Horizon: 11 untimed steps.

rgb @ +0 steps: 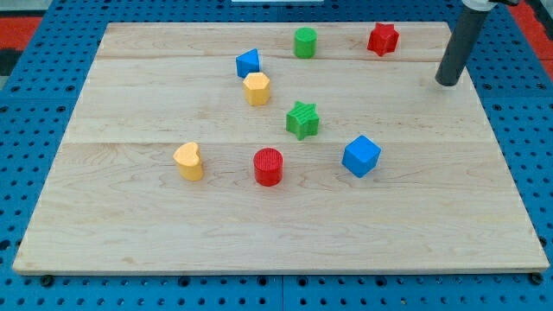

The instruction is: Move the yellow heart to the left center of the board

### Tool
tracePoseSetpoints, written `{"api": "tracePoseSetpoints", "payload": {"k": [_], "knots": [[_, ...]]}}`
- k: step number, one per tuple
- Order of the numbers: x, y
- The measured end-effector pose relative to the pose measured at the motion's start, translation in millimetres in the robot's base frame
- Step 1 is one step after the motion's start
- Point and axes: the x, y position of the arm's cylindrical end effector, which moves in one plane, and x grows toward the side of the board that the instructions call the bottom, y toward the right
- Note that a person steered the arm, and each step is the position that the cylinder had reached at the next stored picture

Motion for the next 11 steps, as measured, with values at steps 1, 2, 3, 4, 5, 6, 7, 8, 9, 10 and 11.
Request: {"api": "tracePoseSetpoints", "payload": {"k": [1,2,3,4,5,6,7,8,9,10,11], "knots": [[-13,-49],[-13,-90],[5,-78],[73,-79],[168,-43],[215,-143],[199,-281],[150,-340],[150,-373],[171,-398],[134,-427]]}}
